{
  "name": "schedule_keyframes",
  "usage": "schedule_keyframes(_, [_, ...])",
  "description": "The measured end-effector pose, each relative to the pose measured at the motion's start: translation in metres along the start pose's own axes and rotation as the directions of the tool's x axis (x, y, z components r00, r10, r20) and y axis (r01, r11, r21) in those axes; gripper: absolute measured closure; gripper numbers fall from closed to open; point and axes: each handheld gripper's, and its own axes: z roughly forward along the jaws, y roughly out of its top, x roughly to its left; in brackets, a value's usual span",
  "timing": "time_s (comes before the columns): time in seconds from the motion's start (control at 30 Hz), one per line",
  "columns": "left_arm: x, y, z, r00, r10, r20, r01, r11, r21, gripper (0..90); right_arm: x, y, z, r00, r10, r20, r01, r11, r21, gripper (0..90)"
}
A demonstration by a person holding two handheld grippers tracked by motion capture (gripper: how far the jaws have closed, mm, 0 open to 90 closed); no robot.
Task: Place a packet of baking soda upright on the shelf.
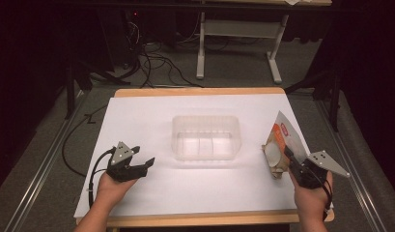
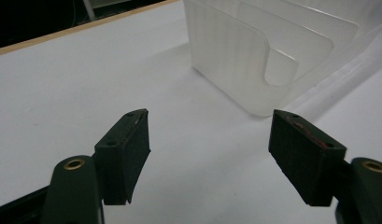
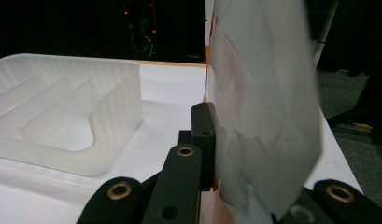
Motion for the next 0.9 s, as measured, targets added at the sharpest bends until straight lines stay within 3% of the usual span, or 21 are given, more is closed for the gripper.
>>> schedule_keyframes(0.33, [0.001, 0.000, -0.001, 0.9999, -0.007, -0.010, 0.007, 0.9999, -0.010, 29.5, 0.006, 0.009, -0.013, 0.9999, 0.000, -0.012, 0.000, 0.998, -0.058, 90.0])
schedule_keyframes(0.7, [0.001, 0.000, 0.001, 0.9999, -0.007, -0.010, 0.006, 1.0000, -0.005, 29.6, 0.011, 0.013, -0.016, 0.9998, 0.001, -0.019, -0.002, 0.996, -0.089, 90.0])
schedule_keyframes(0.9, [-0.002, 0.000, -0.001, 1.0000, 0.004, -0.008, -0.004, 1.0000, -0.004, 29.6, 0.020, 0.015, -0.012, 0.9996, -0.009, -0.026, 0.006, 0.995, -0.096, 90.0])
